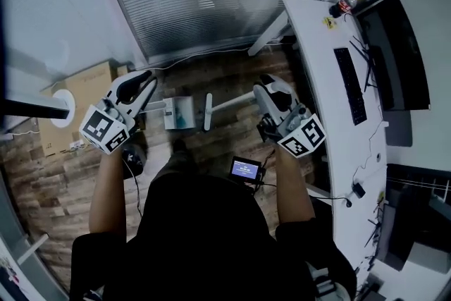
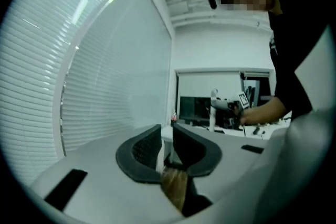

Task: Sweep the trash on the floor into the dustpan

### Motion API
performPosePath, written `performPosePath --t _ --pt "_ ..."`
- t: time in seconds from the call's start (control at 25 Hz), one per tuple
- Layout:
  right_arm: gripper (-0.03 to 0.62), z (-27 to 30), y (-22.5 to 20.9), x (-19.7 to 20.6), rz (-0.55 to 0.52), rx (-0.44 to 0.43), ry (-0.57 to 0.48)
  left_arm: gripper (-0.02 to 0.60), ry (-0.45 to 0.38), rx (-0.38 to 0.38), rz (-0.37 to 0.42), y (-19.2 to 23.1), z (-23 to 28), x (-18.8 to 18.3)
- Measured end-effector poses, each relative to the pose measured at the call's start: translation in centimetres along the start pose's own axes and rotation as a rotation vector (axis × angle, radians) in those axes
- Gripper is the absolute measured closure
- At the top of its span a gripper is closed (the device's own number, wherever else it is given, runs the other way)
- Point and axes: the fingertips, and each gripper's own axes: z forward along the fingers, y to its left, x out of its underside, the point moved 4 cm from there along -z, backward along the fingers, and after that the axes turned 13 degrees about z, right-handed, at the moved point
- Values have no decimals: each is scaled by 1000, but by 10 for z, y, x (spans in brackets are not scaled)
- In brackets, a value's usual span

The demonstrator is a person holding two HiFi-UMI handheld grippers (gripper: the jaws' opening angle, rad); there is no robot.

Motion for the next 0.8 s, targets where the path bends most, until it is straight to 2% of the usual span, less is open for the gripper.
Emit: performPosePath --t 0.12,0.24,0.36,0.52,0.8 --pt "496 -24 13 -12 -44 19 13 552 -121 -109 -46 -10 -10 -28" --pt "507 -50 30 -19 -138 58 25 586 -179 -171 -55 -30 -22 -45" --pt "513 -80 45 -22 -182 66 19 586 -191 -198 -38 -65 -36 -54" --pt "513 -120 52 -21 -167 58 -10 586 -206 -245 -34 -107 -52 -57" --pt "513 -182 62 2 -132 80 8 586 -151 -330 -6 -179 -83 -50"
